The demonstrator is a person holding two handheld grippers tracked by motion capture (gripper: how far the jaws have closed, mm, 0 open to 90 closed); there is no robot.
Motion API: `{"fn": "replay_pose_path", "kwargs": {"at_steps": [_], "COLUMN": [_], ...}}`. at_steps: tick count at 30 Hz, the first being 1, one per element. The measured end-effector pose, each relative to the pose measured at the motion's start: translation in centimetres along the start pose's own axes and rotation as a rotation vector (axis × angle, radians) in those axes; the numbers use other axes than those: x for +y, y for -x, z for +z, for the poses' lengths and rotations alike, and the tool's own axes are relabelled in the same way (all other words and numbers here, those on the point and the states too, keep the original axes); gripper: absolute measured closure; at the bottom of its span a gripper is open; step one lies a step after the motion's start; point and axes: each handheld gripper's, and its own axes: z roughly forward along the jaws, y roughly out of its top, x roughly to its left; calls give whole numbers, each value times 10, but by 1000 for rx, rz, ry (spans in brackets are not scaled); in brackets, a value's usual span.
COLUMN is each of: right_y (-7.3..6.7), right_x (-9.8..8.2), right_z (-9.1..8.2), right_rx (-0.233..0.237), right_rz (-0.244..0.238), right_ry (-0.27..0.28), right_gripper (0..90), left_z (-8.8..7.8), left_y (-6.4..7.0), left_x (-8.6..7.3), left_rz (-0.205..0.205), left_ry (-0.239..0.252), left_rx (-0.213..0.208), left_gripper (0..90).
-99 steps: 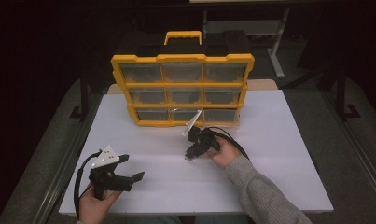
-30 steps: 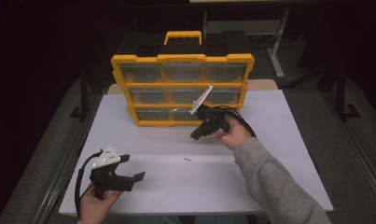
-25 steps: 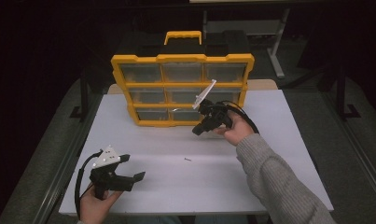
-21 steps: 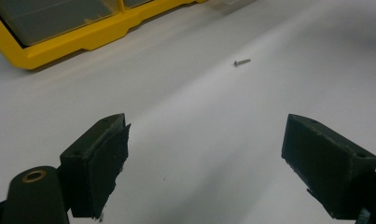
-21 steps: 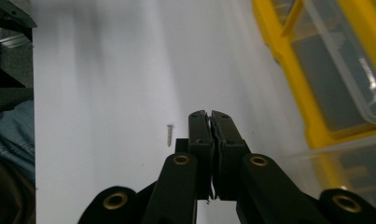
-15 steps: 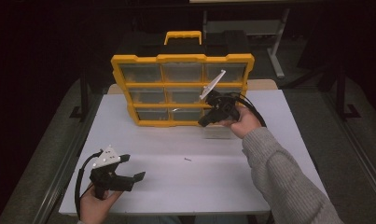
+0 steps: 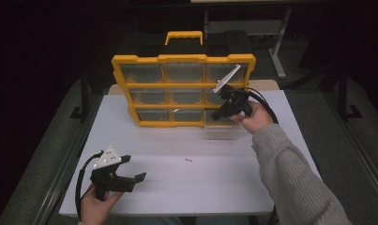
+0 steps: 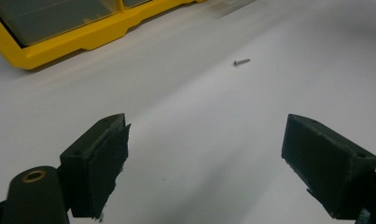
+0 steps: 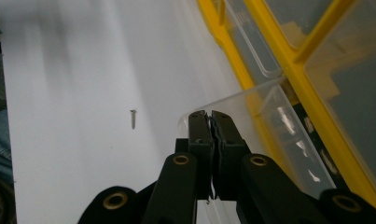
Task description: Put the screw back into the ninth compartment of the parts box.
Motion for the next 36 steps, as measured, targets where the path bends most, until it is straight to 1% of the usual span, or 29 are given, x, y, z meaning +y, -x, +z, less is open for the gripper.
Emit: {"fn": "replay_pose_path", "kwargs": {"at_steps": [6,9,12,13,14,15,17,20,22,24,26,27,29,30,33,34,36], "right_y": [8,11,14,15,16,16,18,20,21,22,22,23,22,23,22,23,21], "right_x": [-6,-8,-10,-11,-11,-12,-14,-17,-19,-21,-23,-23,-24,-24,-24,-24,-23], "right_z": [3,5,8,9,11,12,14,18,20,21,25,26,28,29,28,28,24], "right_rx": [-11,-22,-13,-20,-20,-17,-25,-18,-15,-19,-16,-17,-14,-18,-20,-18,-19], "right_rz": [21,20,27,32,28,34,34,42,55,53,64,59,67,61,73,67,72], "right_ry": [-7,-20,-20,-28,-24,-28,-32,-31,-35,-37,-46,-44,-47,-46,-44,-36,-32], "right_gripper": [865,865,864,864,864,864,864,864,864,864,862,862,858,841,819,817,815], "left_z": [-1,-1,-1,-1,-1,0,0,0,0,0,0,0,0,0,0,0,0], "left_y": [-1,-1,-1,-1,-1,-1,-1,-1,-1,-1,-1,-1,-1,-1,-1,-1,-1], "left_x": [0,0,0,0,0,0,0,0,0,0,-1,-1,-1,-1,-1,-1,-1], "left_rz": [11,10,11,10,11,10,7,9,8,6,4,4,3,2,1,2,2], "left_ry": [-7,-7,-7,-7,-7,-6,-7,-7,-8,-8,-8,-8,-9,-8,-7,-7,-6], "left_rx": [0,0,0,0,0,-1,-2,-2,-2,-2,-2,-2,-3,-3,-4,-3,-3], "left_gripper": [142,142,142,142,142,142,142,142,142,142,142,142,142,142,142,142,142]}}
